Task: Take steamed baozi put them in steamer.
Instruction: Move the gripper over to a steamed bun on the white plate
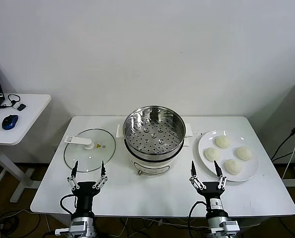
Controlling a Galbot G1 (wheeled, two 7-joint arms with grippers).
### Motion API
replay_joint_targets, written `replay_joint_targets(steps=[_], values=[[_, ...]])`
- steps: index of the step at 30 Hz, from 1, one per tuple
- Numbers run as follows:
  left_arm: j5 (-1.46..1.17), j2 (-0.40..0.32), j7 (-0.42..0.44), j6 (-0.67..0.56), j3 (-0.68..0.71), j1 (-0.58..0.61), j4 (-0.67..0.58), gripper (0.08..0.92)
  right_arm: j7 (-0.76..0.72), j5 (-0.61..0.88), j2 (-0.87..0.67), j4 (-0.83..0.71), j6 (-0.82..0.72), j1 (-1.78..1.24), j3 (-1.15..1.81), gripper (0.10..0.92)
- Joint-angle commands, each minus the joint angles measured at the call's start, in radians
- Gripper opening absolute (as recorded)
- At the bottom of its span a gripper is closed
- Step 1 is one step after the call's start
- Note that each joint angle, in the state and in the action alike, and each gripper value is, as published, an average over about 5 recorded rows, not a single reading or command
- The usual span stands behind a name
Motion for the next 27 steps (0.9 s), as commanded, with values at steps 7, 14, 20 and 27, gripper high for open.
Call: replay_joint_targets(steps=[7, 14, 20, 27], values=[[-0.006, 0.006, 0.001, -0.001, 0.001, -0.001, 0.002, 0.823, 0.021, -0.022, -0.069, 0.009, -0.235, 0.079, 0.150, 0.823], [-0.019, 0.014, 0.003, -0.001, -0.004, -0.005, -0.001, 0.823, -0.015, -0.208, -0.213, -0.006, -0.407, 0.198, 0.228, 0.823], [-0.032, 0.017, 0.003, -0.006, -0.010, -0.007, -0.001, 0.823, -0.113, -0.371, -0.377, -0.040, -0.490, 0.298, 0.236, 0.823], [-0.048, 0.020, 0.003, -0.010, -0.018, -0.010, -0.002, 0.823, -0.256, -0.463, -0.564, -0.099, -0.540, 0.369, 0.204, 0.823]])
